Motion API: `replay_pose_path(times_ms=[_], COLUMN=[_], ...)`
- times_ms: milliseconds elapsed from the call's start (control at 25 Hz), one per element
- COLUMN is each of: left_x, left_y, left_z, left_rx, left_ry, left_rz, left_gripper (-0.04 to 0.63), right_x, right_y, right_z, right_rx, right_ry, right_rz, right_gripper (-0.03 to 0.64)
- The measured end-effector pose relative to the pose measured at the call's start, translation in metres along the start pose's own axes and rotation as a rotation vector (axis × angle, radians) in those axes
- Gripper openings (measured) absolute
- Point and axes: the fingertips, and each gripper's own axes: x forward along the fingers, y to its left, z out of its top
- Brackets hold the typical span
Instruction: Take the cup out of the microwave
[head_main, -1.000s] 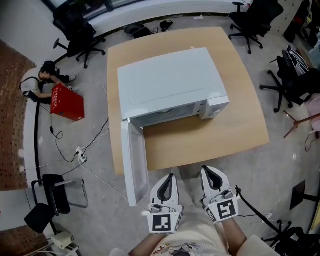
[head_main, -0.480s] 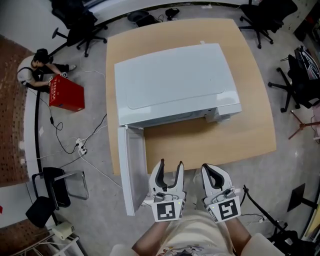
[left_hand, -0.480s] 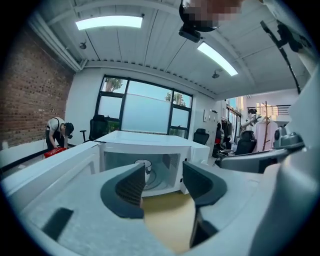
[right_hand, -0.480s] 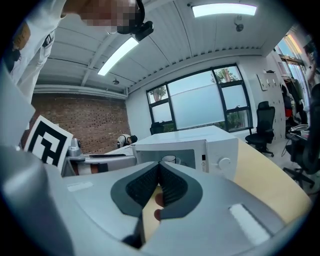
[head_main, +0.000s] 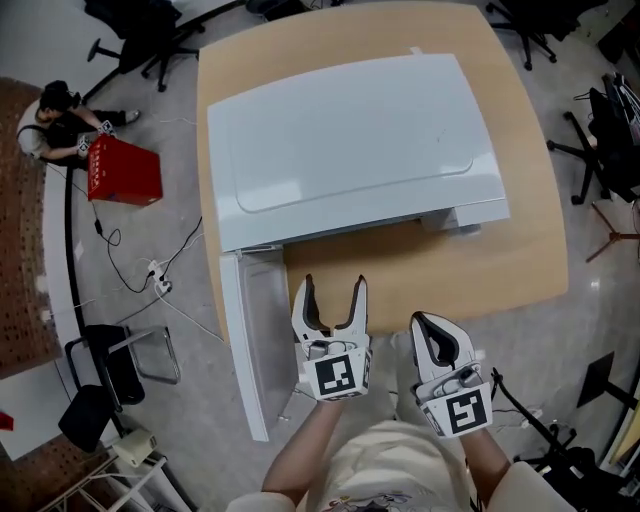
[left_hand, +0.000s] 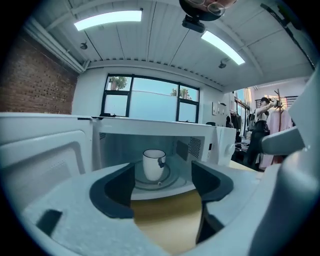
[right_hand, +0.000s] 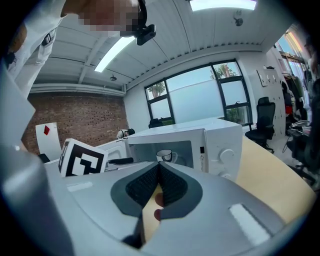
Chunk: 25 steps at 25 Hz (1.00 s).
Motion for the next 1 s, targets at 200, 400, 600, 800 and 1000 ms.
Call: replay_pose_path(times_ms=[200,400,600,800,1000], left_x=[0.042,0.083,0.118,0.146,0.165], left_y=[-0.002,0.007,0.018,0.027,0.029], left_z=[-0.01,-0.014,-0.016,-0.008,-0.009], left_rx=[0.006,0.011,0.059,0.073,0.091], left_ry=[-0.02,-0.036,-0.037,-0.067,-0.09], left_rz=[-0.015,-0.038,-0.071,-0.073,-0.075], left_gripper=[0.372,0.434,0.466,0.468,0.469], right_x=[0.013,0.026,0.032,0.031,0.028], right_y=[-0.004,-0.005,-0.004,-0.012,-0.022], right_z=[-0.013,-0.009,-0.01,-0.021,-0.027], right_rx=[0.009,0.041,0.047,0.052,0.053], right_ry=[0.01,-0.004,-0.004,0.014,0.026], right_rz=[0.018,0.009,0.003,-0.015,-0.037], right_gripper=[0.008,0.008,0.008,0.008,0.008])
